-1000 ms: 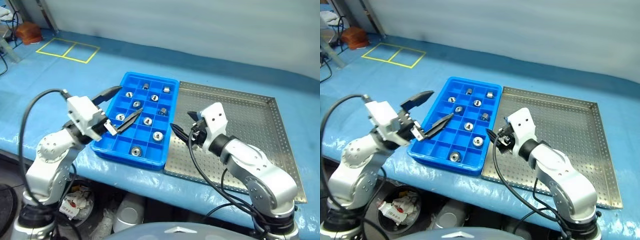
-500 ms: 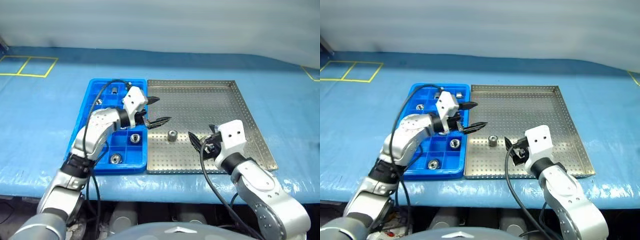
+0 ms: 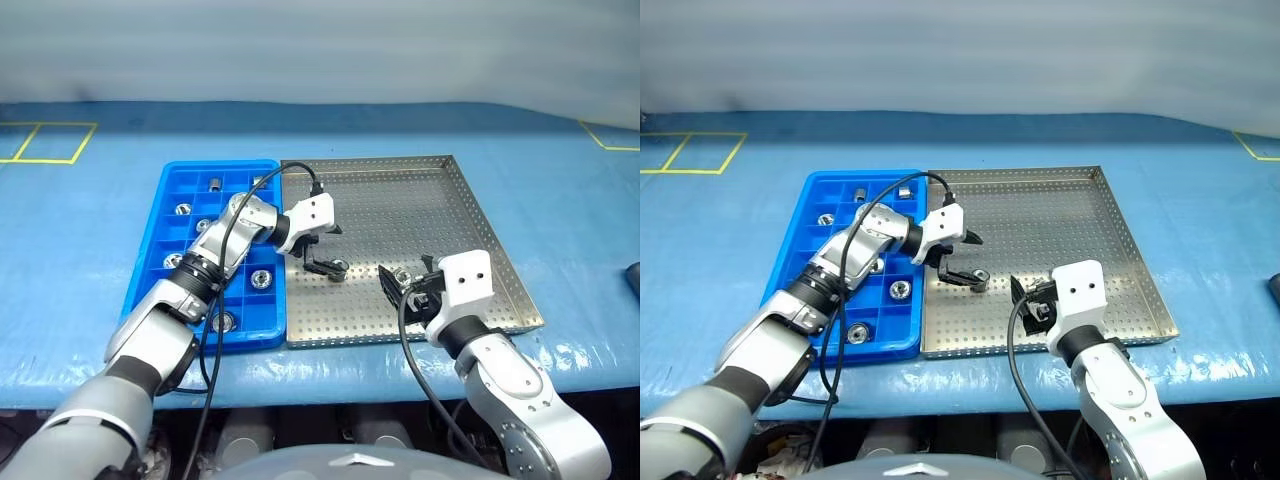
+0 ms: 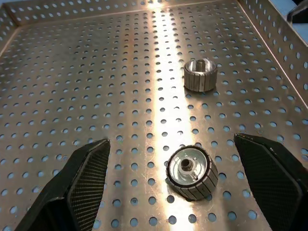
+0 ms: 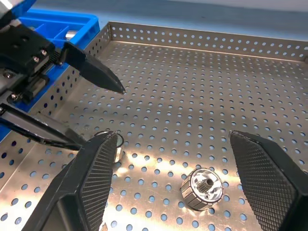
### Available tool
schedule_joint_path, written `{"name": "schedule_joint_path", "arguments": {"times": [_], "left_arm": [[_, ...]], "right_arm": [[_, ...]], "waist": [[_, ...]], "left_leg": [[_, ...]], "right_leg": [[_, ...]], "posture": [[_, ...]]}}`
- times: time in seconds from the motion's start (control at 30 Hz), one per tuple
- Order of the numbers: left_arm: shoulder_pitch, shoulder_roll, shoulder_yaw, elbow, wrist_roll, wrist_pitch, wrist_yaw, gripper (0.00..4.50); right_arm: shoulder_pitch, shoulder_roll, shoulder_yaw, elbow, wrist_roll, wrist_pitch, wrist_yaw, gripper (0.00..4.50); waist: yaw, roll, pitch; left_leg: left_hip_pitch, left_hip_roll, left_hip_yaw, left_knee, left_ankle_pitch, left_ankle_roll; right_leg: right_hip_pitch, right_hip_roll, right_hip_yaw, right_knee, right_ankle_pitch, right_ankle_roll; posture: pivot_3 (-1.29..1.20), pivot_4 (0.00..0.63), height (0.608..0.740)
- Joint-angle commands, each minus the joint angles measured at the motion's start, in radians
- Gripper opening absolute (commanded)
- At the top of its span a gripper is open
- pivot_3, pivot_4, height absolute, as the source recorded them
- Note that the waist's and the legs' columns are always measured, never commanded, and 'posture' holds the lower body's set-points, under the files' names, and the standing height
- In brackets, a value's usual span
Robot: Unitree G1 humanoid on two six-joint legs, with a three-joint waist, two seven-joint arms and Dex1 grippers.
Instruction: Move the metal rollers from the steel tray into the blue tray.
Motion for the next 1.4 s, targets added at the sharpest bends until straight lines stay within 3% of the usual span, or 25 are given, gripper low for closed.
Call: {"name": "schedule_joint_path", "arguments": {"times": [0.03, 0.37, 0.47, 0.7, 0.83, 1.0, 1.13, 1.27, 1.4], "left_arm": [[-0.056, -0.036, -0.009, 0.073, 0.037, -0.042, -0.045, 4.50], [-0.140, -0.109, -0.004, 0.316, 0.146, -0.112, -0.036, 4.50], [-0.153, -0.113, -0.007, 0.354, 0.170, -0.124, -0.047, 3.87], [-0.149, -0.107, -0.002, 0.352, 0.195, -0.140, -0.118, 1.69], [-0.143, -0.099, 0.048, 0.304, 0.159, -0.104, -0.132, 1.70], [-0.110, -0.065, 0.197, 0.139, 0.055, -0.001, -0.072, 1.70], [-0.010, 0.005, 0.299, -0.137, -0.016, 0.140, -0.006, 1.70], [0.177, 0.106, 0.452, -0.531, -0.101, 0.318, 0.111, 1.70], [0.337, 0.165, 0.554, -0.781, -0.132, 0.431, 0.238, 1.70]], "right_arm": [[-0.002, 0.008, 0.015, -0.045, -0.010, -0.036, -0.012, 3.91], [0.011, 0.015, 0.031, -0.045, -0.021, -0.068, -0.033, 3.91], [0.015, 0.017, 0.033, -0.045, -0.022, -0.073, -0.038, 3.95], [0.013, 0.028, 0.035, -0.045, -0.021, -0.073, -0.043, 3.95], [-0.002, 0.025, 0.039, -0.043, -0.015, -0.060, -0.031, 3.95], [-0.055, 0.012, 0.043, -0.021, -0.001, -0.045, 0.002, 3.95], [-0.119, -0.008, 0.066, 0.017, 0.012, -0.033, 0.041, 3.95], [-0.234, -0.028, 0.120, 0.098, 0.035, -0.036, 0.115, 3.95], [-0.329, -0.044, 0.177, 0.174, 0.040, -0.057, 0.179, 3.95]], "waist": [[-0.001, 0.000, 0.000], [-0.014, 0.000, 0.000], [-0.013, 0.000, 0.000], [-0.016, 0.000, 0.000], [-0.018, 0.000, 0.000], [-0.012, -0.001, 0.000], [-0.010, 0.000, 0.000], [-0.003, 0.000, 0.001], [0.033, 0.000, 0.002]], "left_leg": [[0.000, 0.000, 0.000, 0.000, 0.000, 0.000], [-0.001, 0.000, 0.000, 0.001, 0.000, 0.001], [-0.001, 0.000, 0.000, 0.001, -0.001, 0.001], [-0.002, 0.000, 0.001, 0.001, -0.001, 0.001], [-0.002, 0.000, 0.001, 0.001, -0.001, 0.001], [-0.003, 0.002, 0.000, 0.002, -0.001, 0.001], [-0.002, 0.003, 0.000, 0.001, -0.001, 0.001], [-0.001, 0.005, 0.000, 0.001, -0.001, 0.001], [0.000, 0.005, -0.001, 0.001, 0.000, 0.001]], "right_leg": [[0.000, 0.000, 0.000, 0.000, 0.000, 0.000], [-0.001, 0.000, 0.001, 0.000, 0.000, 0.001], [-0.001, 0.000, 0.001, 0.000, 0.000, 0.001], [-0.001, 0.000, 0.001, 0.000, 0.000, 0.001], [-0.001, 0.000, 0.001, 0.000, 0.000, 0.001], [-0.002, 0.000, 0.001, 0.001, 0.001, 0.001], [-0.002, 0.000, 0.002, 0.002, 0.004, 0.006], [-0.002, 0.000, 0.002, 0.003, 0.005, 0.004], [-0.002, -0.001, 0.001, 0.006, 0.004, 0.003]], "posture": [[-0.11, 0.150, 0.740], [-0.13, 0.150, 0.740], [-0.13, 0.150, 0.740], [-0.12, 0.150, 0.740], [-0.09, 0.150, 0.740], [-0.04, 0.150, 0.740], [0.05, 0.150, 0.740], [0.14, 0.150, 0.740], [0.20, 0.150, 0.740]]}}
